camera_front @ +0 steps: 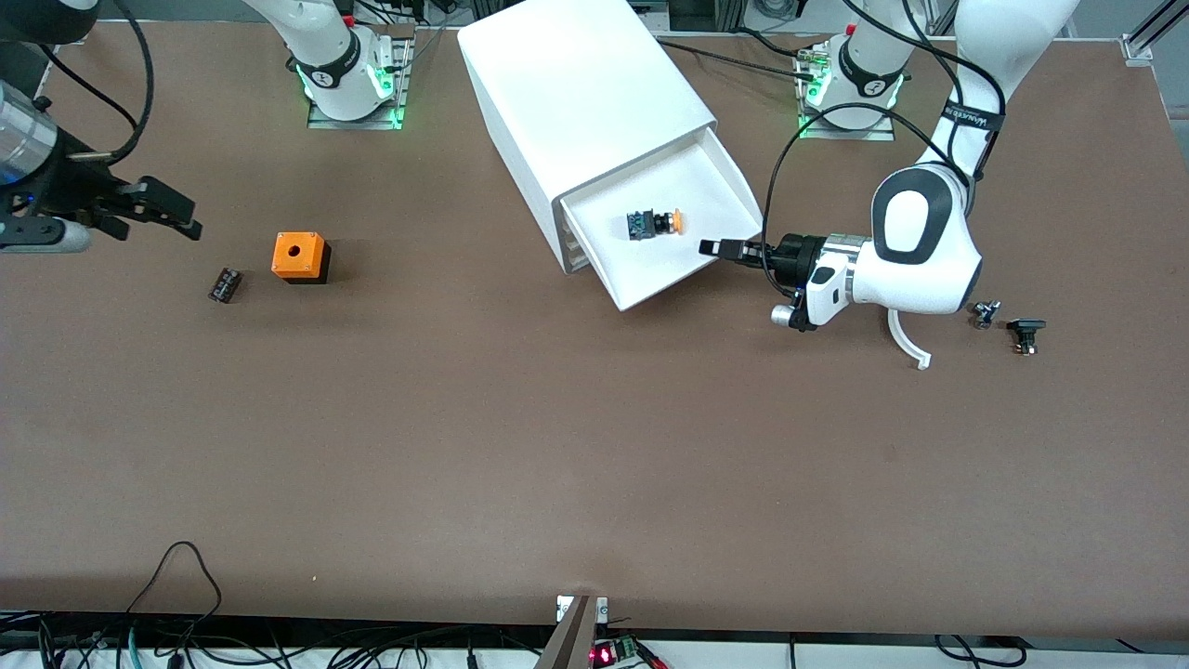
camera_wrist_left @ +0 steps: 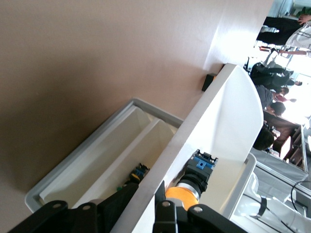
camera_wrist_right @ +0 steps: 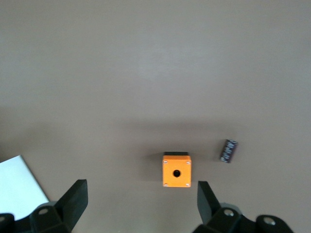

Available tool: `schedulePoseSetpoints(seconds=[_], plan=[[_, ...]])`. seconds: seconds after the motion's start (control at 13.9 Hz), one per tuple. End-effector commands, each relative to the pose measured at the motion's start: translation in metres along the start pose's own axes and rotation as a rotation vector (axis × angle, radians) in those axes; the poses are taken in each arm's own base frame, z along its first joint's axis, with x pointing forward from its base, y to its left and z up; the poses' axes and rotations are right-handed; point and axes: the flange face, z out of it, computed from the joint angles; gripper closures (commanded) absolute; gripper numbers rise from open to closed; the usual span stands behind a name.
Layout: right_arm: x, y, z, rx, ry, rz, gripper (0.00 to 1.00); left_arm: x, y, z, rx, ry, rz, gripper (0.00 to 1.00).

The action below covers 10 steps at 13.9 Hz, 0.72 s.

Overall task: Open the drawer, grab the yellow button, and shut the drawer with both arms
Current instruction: 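Reach the right gripper into the open drawer while the left gripper withdraws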

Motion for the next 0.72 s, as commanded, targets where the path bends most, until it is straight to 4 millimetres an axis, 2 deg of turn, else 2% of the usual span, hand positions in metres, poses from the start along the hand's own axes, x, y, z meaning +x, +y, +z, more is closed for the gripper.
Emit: schedulePoseSetpoints(seconds=[0.0, 0.14, 0.29, 0.36, 0.5, 0.58, 0.65], plan=[[0.005, -0.064, 0.014, 0.009, -0.021, -0.116, 0.0, 0.008, 0.0, -0.015, 0.026, 0.068, -0.018, 0.0], [0.008, -0.11, 0.024, 0.004, -0.007, -0.184, 0.0, 0.009, 0.006, -0.026, 0.042, 0.122, -0.004, 0.0], [0.011, -0.154, 0.039, 0.013, 0.029, -0.253, 0.0, 0.008, 0.013, -0.038, 0.147, 0.153, 0.059, 0.0], [0.013, -0.176, 0.045, 0.017, 0.062, -0.301, 0.0, 0.013, 0.027, -0.052, 0.207, 0.185, 0.113, 0.0], [0.007, -0.226, 0.049, 0.027, 0.098, -0.384, 0.0, 0.012, 0.039, -0.074, 0.32, 0.231, 0.185, 0.0], [0.005, -0.248, 0.05, 0.029, 0.102, -0.418, 0.0, 0.013, 0.04, -0.09, 0.344, 0.286, 0.196, 0.0], [-0.002, -0.276, 0.052, 0.032, 0.103, -0.465, 0.0, 0.009, 0.049, -0.111, 0.353, 0.346, 0.214, 0.0]])
